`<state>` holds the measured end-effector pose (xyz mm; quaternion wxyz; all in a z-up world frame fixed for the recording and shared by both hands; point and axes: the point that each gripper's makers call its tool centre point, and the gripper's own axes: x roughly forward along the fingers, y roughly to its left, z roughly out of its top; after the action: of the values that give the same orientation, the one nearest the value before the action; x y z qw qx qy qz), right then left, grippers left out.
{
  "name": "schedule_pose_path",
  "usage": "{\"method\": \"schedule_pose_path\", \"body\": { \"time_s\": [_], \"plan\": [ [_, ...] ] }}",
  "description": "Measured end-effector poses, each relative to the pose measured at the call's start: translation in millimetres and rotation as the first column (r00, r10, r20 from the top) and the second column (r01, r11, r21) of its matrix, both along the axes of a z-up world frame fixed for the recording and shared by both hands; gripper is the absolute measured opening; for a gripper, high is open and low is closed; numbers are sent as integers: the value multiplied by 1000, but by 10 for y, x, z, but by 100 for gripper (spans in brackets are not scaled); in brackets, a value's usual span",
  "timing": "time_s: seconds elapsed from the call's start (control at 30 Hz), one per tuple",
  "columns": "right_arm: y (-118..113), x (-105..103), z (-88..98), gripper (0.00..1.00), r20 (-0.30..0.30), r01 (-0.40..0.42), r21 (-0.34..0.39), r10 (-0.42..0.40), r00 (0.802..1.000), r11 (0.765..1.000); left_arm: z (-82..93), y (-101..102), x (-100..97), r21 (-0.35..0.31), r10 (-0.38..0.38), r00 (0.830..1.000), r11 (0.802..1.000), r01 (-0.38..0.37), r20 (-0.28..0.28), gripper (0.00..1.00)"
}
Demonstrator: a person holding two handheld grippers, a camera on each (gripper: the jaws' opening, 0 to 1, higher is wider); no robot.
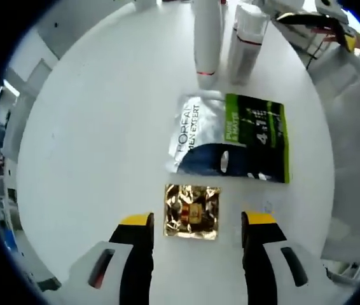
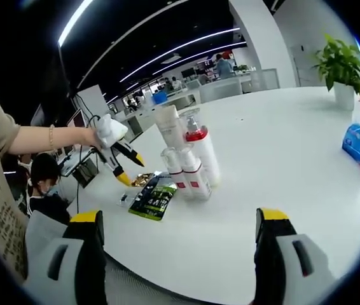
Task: Arrange the skincare products in the storage area until every visible bottle or jar stands upright without overlapping.
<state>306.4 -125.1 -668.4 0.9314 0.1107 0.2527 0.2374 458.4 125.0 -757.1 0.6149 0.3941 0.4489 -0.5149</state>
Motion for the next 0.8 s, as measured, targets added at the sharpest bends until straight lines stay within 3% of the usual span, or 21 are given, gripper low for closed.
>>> {"method": "schedule_pose_path", "body": {
  "time_s": [0.2, 0.37, 0.63, 0.8],
  "plan": [
    [16, -7, 7, 100, 6, -12, -3, 12, 1000, 1000, 126, 33, -128, -59, 98, 995, 993, -98, -2, 65],
    [42, -13, 14, 100, 10, -26, -6, 26, 1000, 1000, 257, 16, -268, -138, 213, 976, 967, -216, -32, 74],
    [83, -25, 44, 100, 22, -42, -2, 42, 999, 999, 425, 103, -428, -224, 387, 922, 897, -382, -24, 90],
    [126, -45, 65, 100, 31, -66, -2, 66, 997, 998, 522, 164, -558, -306, 507, 860, 812, -497, -53, 94]
  ]
}}
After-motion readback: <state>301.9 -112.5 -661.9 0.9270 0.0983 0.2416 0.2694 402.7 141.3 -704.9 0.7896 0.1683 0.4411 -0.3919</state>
